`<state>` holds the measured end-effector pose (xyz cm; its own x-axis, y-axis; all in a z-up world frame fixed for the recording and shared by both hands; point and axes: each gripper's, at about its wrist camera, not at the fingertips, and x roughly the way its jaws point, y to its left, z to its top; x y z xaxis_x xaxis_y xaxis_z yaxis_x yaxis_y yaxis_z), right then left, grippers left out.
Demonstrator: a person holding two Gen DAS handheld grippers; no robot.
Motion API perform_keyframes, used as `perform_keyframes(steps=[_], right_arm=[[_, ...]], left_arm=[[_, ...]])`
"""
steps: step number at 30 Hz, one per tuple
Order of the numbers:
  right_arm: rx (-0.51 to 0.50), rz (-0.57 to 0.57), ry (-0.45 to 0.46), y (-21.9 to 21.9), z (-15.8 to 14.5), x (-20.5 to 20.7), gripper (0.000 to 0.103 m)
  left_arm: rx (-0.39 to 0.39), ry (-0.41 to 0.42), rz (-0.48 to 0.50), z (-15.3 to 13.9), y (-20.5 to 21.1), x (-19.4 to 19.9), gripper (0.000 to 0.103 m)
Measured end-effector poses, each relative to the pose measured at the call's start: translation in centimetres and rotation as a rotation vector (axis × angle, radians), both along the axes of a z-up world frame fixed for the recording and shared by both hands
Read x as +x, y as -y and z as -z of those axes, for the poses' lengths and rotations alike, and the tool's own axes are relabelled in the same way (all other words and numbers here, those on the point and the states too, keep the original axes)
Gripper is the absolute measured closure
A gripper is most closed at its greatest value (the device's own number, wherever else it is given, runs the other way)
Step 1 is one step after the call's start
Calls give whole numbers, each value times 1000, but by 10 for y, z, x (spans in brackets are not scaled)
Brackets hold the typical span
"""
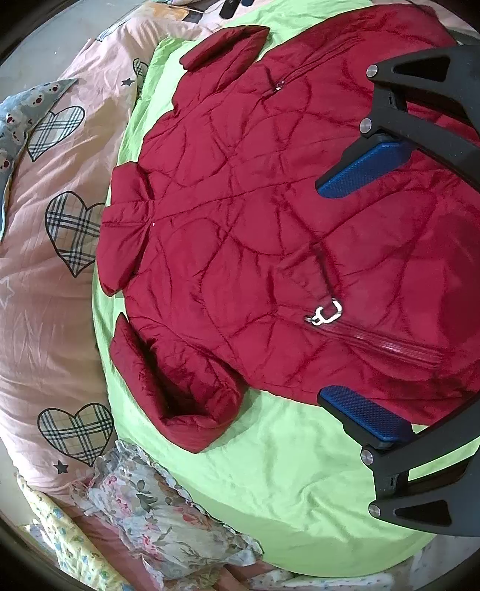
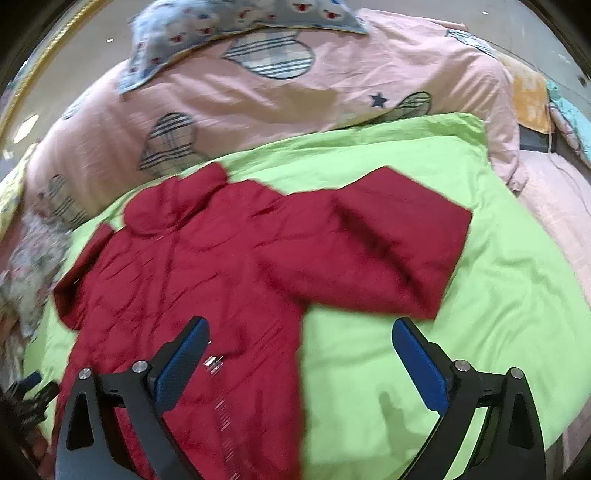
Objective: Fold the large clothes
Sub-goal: 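Grasp the red jacket sleeve cuff with the right gripper and lift it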
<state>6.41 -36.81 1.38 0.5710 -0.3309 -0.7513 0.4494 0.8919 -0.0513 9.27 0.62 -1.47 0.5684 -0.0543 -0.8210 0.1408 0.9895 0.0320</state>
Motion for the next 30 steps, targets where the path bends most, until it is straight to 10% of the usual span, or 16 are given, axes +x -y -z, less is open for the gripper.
perform_keyframes(steps=[13, 20, 30], right_arm=[[-145, 181, -177, 106, 50, 61, 23], [-81, 188, -85, 117, 47, 53, 87], [69, -18, 90, 43, 17, 66, 89]], left_arm=[[-38, 33, 15, 4, 8, 30, 1], [-45, 21, 25, 11, 11, 36, 1], [-129, -13, 27, 15, -1, 43, 1]])
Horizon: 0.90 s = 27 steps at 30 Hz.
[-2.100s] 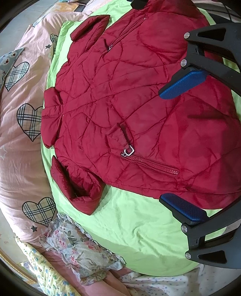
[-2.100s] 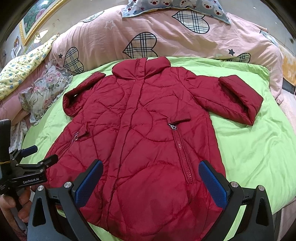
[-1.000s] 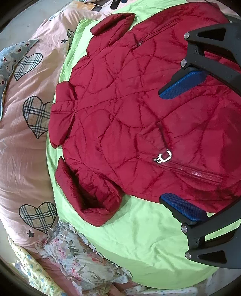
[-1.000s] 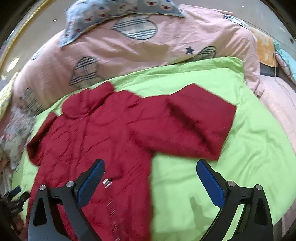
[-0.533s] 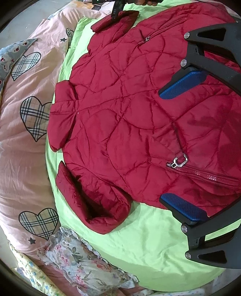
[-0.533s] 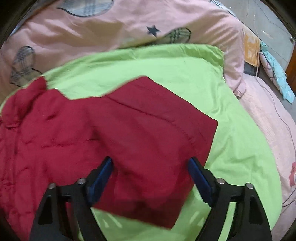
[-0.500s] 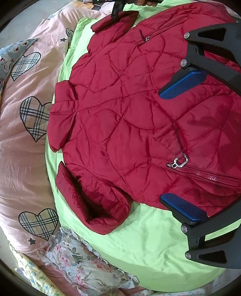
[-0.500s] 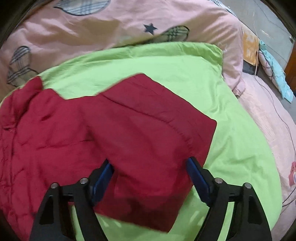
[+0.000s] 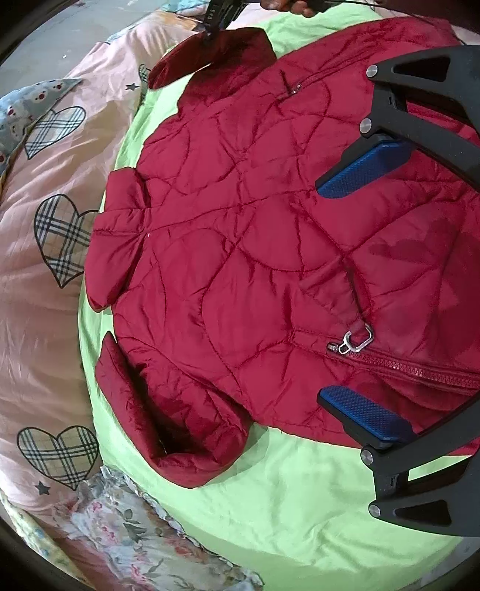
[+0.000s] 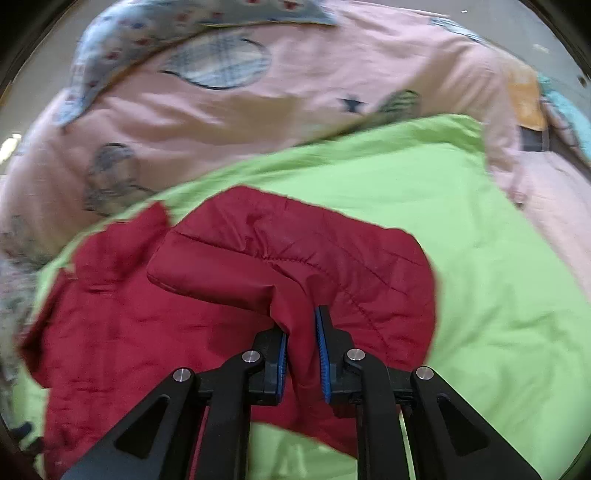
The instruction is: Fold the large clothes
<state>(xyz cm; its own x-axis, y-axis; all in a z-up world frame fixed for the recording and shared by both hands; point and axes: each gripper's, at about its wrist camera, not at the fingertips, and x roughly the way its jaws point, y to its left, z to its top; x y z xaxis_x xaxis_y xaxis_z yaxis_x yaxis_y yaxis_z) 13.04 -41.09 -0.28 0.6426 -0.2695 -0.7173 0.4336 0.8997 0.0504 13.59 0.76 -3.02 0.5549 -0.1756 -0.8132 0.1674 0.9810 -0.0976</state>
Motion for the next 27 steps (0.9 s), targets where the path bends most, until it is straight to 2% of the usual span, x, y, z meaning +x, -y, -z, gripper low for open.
perform_keyframes(steps=[5, 11, 18, 21, 27], right_arm=[[65, -147, 24, -61, 1, 23, 89], [83, -324, -17, -136, 28, 54, 89], [64, -474, -97, -200, 80, 72, 89], [68, -535, -123, -214, 95, 80, 89], [48, -626, -118, -237, 100, 81, 89]], left_arm=[[-53, 4, -1, -3, -13, 3, 1], [-154, -39, -3, 1, -31, 14, 1], [-371, -132, 15, 11, -56, 49, 2], [-425, -153, 0, 16, -61, 73, 2], [-590, -210, 4, 32, -63, 134, 3]])
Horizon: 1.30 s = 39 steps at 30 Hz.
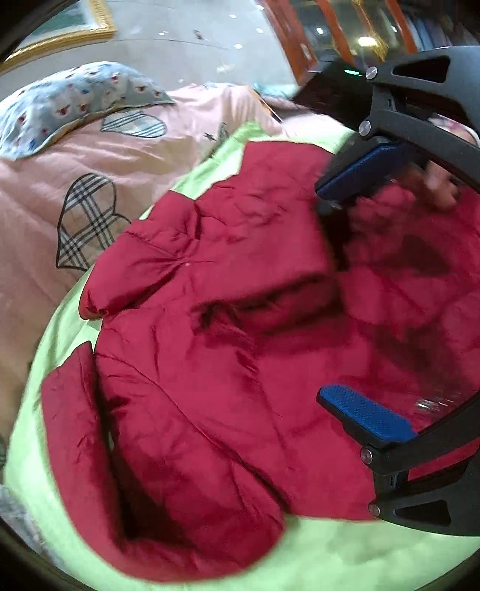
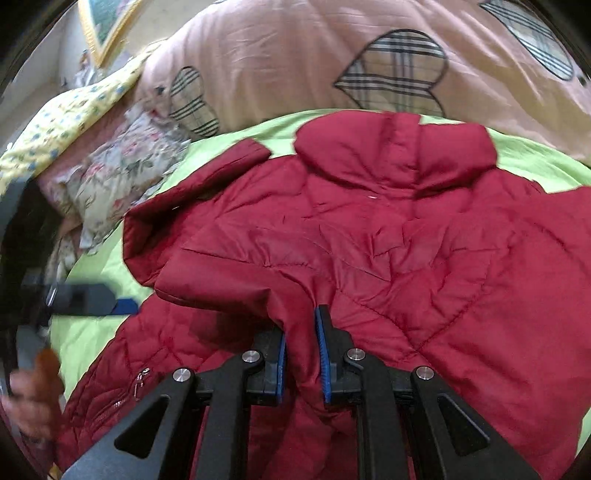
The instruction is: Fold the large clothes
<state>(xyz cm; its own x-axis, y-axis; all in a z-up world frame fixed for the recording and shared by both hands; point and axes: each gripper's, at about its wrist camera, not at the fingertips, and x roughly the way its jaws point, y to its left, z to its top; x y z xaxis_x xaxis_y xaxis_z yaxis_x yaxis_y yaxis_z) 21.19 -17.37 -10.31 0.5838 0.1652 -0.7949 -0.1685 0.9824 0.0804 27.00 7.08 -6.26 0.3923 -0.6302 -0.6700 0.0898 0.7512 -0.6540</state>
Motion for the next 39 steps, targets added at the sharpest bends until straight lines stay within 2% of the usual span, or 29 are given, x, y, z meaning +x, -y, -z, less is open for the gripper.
perform_keyframes(steps=[1, 3, 4, 5, 6, 7, 9, 11, 14, 16, 21, 24, 27, 31, 32, 33, 36, 39], right_arm=[[-4, -5, 1, -2, 1, 0, 88], [-3, -10, -3, -3, 2, 1, 88], [-3, -10, -6, -2, 3, 1, 87], [-3, -10, -8, -3, 5, 1, 85], [-1, -12, -11, -3, 6, 1, 85], [-3, -12, -11, -3, 6, 1, 85], [-14, -4, -16, -4, 7, 4, 83], [-15, 1, -40, -1, 10, 5, 73], [-10, 11, -56, 8, 7, -4, 56], [-10, 33, -47, 18, -1, -15, 56], [-13, 197, 29, 72, -31, -31, 56], [-36, 311, 51, 107, -39, -25, 54], [-45, 367, 35, 128, -30, -13, 54], [-65, 391, -57, 136, -1, 2, 54], [-81, 389, -60, 135, 2, 3, 54], [-101, 390, -61, 133, 5, 4, 54], [-111, 399, -61, 133, 6, 6, 54], [-130, 396, -63, 129, 7, 6, 54]], left_arm=[[-20, -14, 1, 5, 0, 12, 3], [-37, -46, 5, 18, 4, 35, 12], [-45, -60, 13, 24, 7, 43, 23], [-53, -73, 25, 32, 10, 51, 40], [-57, -85, 34, 36, 13, 54, 50], [-55, -94, 51, 42, 17, 60, 69], [-30, -82, 65, 49, 24, 69, 79], [-16, -57, 62, 48, 24, 73, 89], [44, 1, 43, 41, 20, 72, 90], [121, 43, 32, 37, 18, 74, 90], [326, 99, 5, 44, 15, 81, 90], [355, 85, 6, 55, 14, 86, 90], [411, 106, 4, 63, 21, 90, 88], [482, 151, -29, 49, 26, 73, 73], [502, 178, -57, 42, 27, 68, 73], [518, 203, -83, 29, 21, 47, 72], [499, 270, -117, 10, 18, 32, 70], [450, 308, -50, 1, 36, 19, 67]])
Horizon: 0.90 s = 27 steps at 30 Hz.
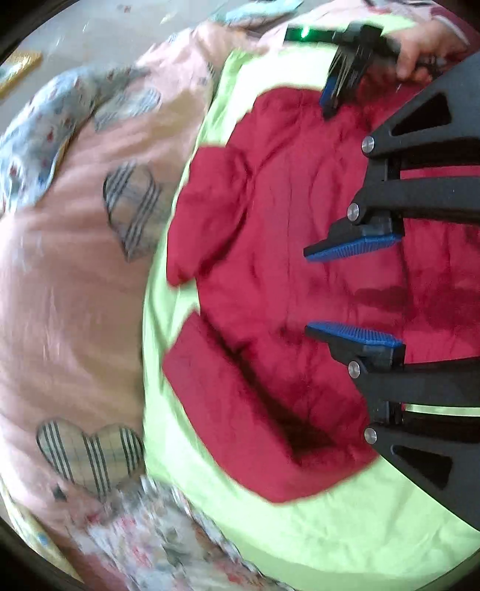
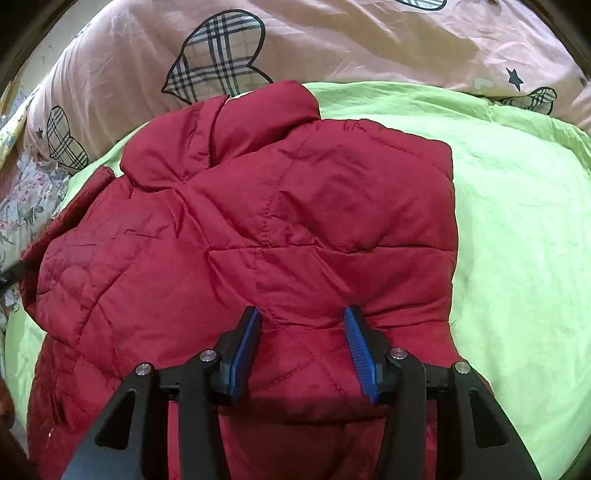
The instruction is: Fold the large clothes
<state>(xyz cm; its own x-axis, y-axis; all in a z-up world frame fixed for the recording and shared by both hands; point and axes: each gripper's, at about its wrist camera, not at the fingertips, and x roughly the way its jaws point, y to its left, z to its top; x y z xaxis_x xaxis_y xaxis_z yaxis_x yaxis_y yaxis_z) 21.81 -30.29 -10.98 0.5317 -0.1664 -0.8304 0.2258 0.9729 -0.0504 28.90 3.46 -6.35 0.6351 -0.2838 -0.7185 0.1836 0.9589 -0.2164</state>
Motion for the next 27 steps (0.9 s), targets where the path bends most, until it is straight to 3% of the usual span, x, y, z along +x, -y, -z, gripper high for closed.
perform_keyframes(steps=[4, 7, 11, 15, 21, 27], right_arm=[[-17, -3, -2, -1, 0, -2, 53], [-13, -2, -2, -2, 0, -2, 53], [15, -3, 22, -5, -11, -7, 53], [16, -42, 102, -20, -28, -17, 53], [-26, -59, -23, -22, 9, -1, 48], [-29, -65, -20, -18, 19, 1, 48]], left_arm=[[75, -37, 61, 20, 43, 1, 66], [148, -116, 42, 55, 60, 27, 65], [154, -157, 27, 82, 57, 41, 64], [149, -160, 21, 84, 59, 50, 64], [176, -143, 14, 80, 59, 36, 63], [217, -128, 20, 81, 60, 30, 62]])
